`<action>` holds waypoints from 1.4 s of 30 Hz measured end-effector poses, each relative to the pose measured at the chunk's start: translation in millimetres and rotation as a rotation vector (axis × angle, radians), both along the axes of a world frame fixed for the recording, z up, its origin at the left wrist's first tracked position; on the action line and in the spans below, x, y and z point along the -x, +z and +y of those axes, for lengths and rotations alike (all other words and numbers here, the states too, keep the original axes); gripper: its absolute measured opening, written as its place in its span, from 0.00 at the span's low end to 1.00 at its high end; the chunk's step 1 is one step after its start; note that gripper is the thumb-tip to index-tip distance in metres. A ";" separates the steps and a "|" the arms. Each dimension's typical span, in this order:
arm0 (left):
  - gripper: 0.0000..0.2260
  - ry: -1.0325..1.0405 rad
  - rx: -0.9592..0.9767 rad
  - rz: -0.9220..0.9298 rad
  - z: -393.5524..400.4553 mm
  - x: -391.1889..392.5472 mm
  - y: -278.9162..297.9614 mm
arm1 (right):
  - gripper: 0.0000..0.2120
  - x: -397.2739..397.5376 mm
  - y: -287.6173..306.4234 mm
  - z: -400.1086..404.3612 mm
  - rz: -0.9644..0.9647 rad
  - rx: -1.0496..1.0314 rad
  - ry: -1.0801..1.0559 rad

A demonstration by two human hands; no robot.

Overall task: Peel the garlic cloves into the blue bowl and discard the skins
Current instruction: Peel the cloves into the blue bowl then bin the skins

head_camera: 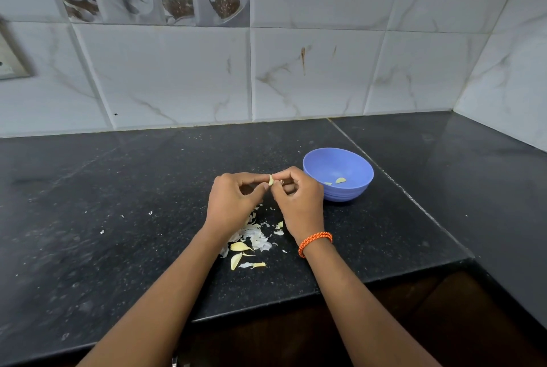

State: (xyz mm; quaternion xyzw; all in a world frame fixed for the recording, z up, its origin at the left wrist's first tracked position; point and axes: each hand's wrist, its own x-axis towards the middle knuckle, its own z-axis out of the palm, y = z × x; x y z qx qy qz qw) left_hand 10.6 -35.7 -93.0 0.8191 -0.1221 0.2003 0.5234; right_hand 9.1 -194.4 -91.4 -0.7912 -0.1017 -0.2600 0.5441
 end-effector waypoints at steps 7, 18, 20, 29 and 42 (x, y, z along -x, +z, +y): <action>0.07 0.000 -0.088 -0.032 0.6 -2.2 0.0 | 0.05 1.2 0.8 -0.6 0.029 -0.034 0.016; 0.07 0.072 -0.094 -0.020 1.7 1.5 4.4 | 0.08 0.7 1.4 -2.3 0.023 -0.095 -0.068; 0.06 0.070 -0.082 -0.017 1.6 1.8 4.7 | 0.09 1.4 2.4 -2.8 0.015 -0.088 -0.080; 0.05 0.062 -0.059 -0.023 4.0 -0.1 5.8 | 0.07 -4.2 -2.0 -4.1 0.075 -0.050 -0.061; 0.04 0.103 -0.115 -0.045 4.2 0.6 5.1 | 0.06 -2.4 -0.5 -5.9 0.147 -0.187 0.186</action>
